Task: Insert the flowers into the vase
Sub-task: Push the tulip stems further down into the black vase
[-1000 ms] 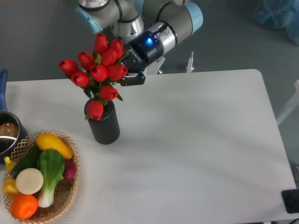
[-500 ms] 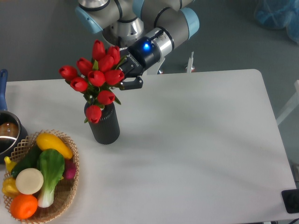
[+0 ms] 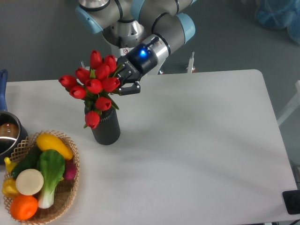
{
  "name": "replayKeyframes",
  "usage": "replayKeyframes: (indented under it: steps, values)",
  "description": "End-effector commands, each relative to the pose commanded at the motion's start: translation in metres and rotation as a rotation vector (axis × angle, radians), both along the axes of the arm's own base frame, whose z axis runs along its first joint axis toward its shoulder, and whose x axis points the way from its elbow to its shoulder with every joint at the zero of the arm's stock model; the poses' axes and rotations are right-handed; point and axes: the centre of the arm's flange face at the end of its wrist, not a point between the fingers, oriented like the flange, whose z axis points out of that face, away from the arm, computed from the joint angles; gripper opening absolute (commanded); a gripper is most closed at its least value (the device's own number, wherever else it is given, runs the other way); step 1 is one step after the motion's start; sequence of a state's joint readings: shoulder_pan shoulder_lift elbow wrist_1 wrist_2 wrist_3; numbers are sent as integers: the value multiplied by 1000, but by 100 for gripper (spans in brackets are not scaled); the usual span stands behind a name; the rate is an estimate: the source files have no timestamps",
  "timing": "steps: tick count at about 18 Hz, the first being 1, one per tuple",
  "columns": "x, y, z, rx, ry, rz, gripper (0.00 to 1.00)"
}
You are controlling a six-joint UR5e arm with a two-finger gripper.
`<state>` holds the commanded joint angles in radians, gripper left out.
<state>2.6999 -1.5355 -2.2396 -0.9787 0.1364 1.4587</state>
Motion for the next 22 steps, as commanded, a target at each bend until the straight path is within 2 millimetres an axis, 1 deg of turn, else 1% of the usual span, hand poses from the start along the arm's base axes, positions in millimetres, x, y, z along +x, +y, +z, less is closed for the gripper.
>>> replayKeyframes:
  steps: [2, 7, 11, 14, 15, 16, 17, 18, 20, 21, 22]
  values:
    - [2, 0, -10, -16, 2, -6, 11]
    - [2, 1, -16, -23, 1, -10, 11]
    - [9, -3, -28, -16, 14, -17, 12]
    - [11, -5, -36, -63, 52, -27, 18]
    - [10, -5, -39, -80, 59, -29, 27]
    - [9, -5, -40, -82, 59, -30, 40]
    - [9, -4, -39, -79, 65, -31, 45]
    - [9, -4, -38, -79, 66, -31, 47]
    - [9, -4, -37, -80, 70, -31, 55]
    - [8, -5, -37, -80, 70, -29, 65]
    - [9, -5, -36, -80, 72, -29, 77]
